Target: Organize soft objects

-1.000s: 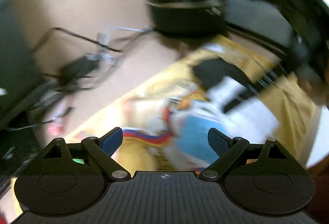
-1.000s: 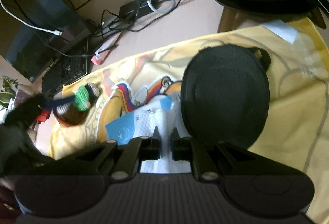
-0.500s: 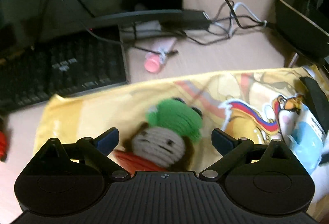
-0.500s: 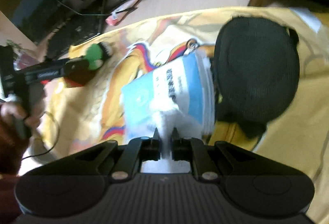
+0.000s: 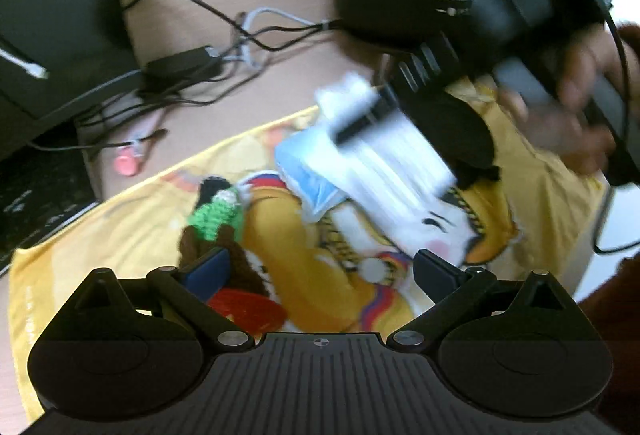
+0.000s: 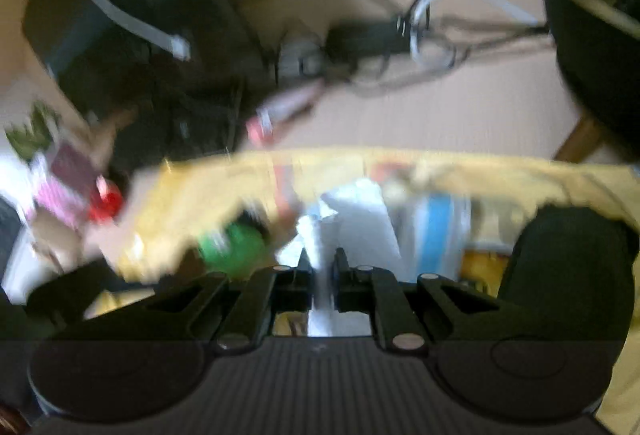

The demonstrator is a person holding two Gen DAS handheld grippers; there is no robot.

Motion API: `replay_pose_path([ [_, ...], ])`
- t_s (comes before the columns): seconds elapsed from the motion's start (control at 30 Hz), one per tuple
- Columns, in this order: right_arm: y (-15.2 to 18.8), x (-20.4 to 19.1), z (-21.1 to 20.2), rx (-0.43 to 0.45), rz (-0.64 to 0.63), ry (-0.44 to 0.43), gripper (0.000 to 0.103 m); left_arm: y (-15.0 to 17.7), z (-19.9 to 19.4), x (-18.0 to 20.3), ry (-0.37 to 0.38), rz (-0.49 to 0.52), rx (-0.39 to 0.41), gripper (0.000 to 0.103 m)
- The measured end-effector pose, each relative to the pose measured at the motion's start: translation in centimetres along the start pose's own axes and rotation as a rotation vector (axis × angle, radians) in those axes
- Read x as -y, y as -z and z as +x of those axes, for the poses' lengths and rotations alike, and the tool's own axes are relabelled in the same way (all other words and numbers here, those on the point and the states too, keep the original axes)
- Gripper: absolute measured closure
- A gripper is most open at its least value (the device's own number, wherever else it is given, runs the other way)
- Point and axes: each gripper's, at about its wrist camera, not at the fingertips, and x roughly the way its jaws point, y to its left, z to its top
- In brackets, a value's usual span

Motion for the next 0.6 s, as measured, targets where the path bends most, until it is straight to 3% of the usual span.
replay_pose_path([
  [0.07, -1.1, 0.9, -0.5, 0.052, 0.025, 0.024, 0.093, -0.8, 0.0, 0.4, 0.007, 0.005, 0.006, 0.002],
  [0.13, -1.9, 2.3, -0.2, 0.051, 0.057, 0.069, 0.093, -2.0, 0.1, 0.6, 0.022, 0.018, 0.034, 0.002],
  [0.27, -0.8, 5.0, -0.1, -0.017, 0.089, 0.156, 0.093, -5.1, 2.2, 2.4, -0.019, 0.204, 0.044, 0.002],
  [0.33, 0.4, 5.9, -1.0, -0.036, 0.084, 0.185, 0.093, -6.3, 4.5, 3.4, -0.039, 0.32, 0.011, 0.002],
  [0.47, 2.3, 7.9, -4.5, 0.032, 0.156, 0.141, 0.093, -8.4, 9.6, 5.2, -0.033, 0.495, -0.076, 0.002],
  [0.6, 3.4, 9.3, -7.9, 0.12, 0.211, 0.147, 0.093, -9.5, 13.6, 6.1, -0.035, 0.505, -0.15, 0.002],
])
